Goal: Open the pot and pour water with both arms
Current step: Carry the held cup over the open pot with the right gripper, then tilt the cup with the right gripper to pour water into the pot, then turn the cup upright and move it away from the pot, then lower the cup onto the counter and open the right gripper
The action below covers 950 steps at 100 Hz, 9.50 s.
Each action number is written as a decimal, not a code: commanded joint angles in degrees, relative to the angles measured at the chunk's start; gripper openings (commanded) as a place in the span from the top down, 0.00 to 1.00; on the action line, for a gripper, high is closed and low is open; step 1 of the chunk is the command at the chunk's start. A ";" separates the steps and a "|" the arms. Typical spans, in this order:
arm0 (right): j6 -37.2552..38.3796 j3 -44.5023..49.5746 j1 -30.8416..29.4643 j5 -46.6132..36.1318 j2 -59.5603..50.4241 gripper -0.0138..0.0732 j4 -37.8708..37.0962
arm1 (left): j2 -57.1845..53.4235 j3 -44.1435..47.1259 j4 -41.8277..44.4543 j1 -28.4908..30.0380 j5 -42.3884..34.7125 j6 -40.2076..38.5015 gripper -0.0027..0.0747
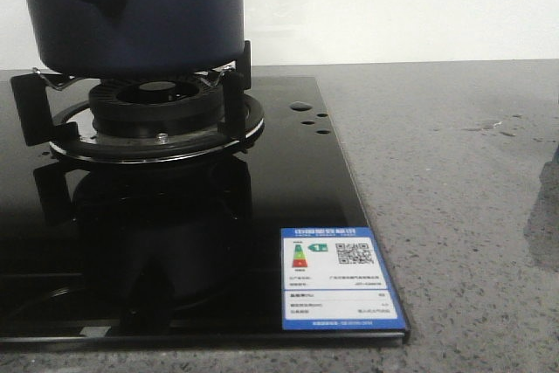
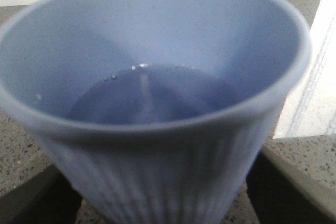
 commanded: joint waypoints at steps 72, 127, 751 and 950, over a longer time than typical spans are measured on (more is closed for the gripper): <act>-0.03 -1.57 -0.36 -6.29 -1.14 0.49 -0.67 | -1.64 -2.18 0.19 0.06 -7.21 0.04 0.49; -0.03 -10.21 2.69 9.34 -12.25 0.49 -11.79 | -1.64 -2.18 0.19 0.06 -7.21 0.04 0.49; 47.12 -12.86 -21.84 -5.91 -2.35 0.49 -74.37 | -1.64 -2.18 0.19 0.06 -7.21 0.04 0.49; 51.57 2.09 -21.84 -3.19 -18.47 0.08 -71.67 | -1.64 -2.18 0.19 -0.06 -7.21 -0.29 0.49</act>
